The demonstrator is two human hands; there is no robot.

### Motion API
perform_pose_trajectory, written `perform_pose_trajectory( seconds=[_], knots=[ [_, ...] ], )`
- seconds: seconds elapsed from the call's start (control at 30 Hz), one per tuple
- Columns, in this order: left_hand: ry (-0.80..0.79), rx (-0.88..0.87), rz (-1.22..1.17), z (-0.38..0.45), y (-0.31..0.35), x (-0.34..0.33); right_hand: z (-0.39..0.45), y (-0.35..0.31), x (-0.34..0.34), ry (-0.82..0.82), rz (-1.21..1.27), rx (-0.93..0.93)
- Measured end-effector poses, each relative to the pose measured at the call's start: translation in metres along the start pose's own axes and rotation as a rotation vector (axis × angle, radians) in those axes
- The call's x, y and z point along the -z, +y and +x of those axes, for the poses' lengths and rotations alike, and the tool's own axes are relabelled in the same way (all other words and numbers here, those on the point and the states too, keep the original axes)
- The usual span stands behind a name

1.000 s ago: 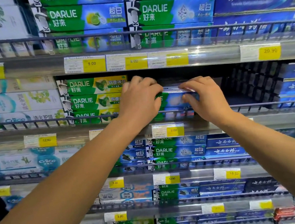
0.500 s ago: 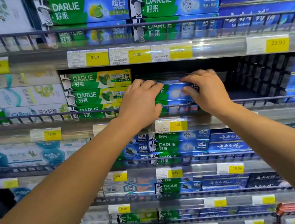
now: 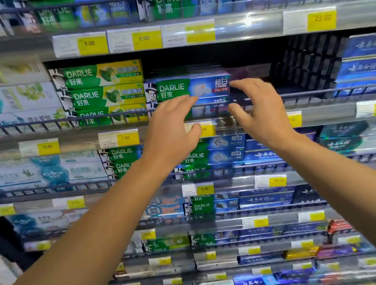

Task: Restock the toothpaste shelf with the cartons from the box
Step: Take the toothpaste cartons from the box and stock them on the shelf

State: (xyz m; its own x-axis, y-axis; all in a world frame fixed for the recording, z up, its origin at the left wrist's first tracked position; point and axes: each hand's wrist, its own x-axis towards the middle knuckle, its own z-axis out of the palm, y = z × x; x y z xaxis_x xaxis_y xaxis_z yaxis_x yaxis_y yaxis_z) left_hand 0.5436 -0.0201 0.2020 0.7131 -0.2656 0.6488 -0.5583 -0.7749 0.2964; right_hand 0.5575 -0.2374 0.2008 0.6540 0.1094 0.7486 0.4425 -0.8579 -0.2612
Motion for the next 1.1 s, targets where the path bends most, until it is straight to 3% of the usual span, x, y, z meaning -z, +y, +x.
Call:
perform_pose_trajectory(
  seconds=[0.3, 0.57, 0.77, 1.0, 1.1],
  knots=[
    [-0.212, 0.357, -0.223, -0.11, 0.078, -0.086, -0.15, 0.054, 0.021, -0.31, 0.123, -0.084],
    [-0.403, 0.631, -0.233, -0.224, 0.127, -0.183, -0.291, 0.113, 0.007, -0.639, 0.192, -0.196],
    [-0.633, 0.846, -0.152, -0.314, 0.113, -0.25, -0.392, 0.145, -0.043, -0.905, 0.202, -0.324],
    [-0.872, 0.928, -0.065, -0.427, 0.065, -0.337, -0.516, 0.174, -0.144, -1.142, 0.225, -0.372],
    [-0.913, 0.985, -0.141, -0.476, 0.045, -0.379, -0.579, 0.187, -0.187, -1.192, 0.235, -0.441]
  ],
)
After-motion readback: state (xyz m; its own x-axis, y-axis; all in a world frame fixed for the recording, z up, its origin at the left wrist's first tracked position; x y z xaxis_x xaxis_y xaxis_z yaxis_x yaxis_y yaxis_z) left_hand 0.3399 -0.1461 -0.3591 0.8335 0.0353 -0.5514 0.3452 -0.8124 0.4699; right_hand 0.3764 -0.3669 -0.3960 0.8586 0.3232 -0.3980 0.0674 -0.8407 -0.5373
